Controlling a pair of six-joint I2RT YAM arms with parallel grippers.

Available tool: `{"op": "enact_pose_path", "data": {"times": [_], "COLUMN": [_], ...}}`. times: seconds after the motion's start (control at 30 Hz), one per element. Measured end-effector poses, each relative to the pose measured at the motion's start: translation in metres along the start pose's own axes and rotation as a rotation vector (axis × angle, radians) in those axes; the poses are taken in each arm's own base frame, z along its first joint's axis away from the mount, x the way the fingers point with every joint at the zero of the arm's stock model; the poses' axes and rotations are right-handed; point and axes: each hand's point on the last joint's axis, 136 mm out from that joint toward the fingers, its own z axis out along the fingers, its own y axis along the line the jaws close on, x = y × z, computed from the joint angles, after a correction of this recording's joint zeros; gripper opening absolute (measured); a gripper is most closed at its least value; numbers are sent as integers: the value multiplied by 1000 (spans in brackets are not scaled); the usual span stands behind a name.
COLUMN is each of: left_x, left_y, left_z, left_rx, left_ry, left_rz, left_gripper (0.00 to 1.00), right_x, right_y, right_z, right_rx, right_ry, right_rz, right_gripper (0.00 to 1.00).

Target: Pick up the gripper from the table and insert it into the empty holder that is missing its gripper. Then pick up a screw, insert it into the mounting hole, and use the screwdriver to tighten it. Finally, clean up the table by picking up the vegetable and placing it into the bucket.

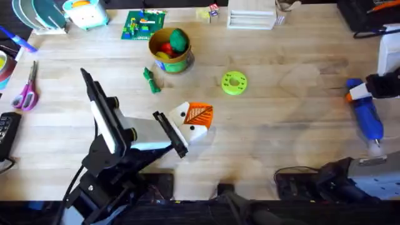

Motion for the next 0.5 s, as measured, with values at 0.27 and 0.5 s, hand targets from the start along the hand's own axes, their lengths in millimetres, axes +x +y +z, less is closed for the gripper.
{"op": "enact_pose_path", "data": {"times": [0.27, 0.5], "left_x": [0, 0], "left_y": [0, 0], "left_z": [0, 0], "left_rx": [0, 0], "left_ry": [0, 0], "left_rz": [0, 0], "left_gripper": [10, 10], "right_x": [-1, -1], "right_y": [-3, -3], "right_z": [1, 0], "right_rx": [14, 19], "right_ry": [0, 5], "right_rz": [0, -4], "right_gripper": [36, 36]}}
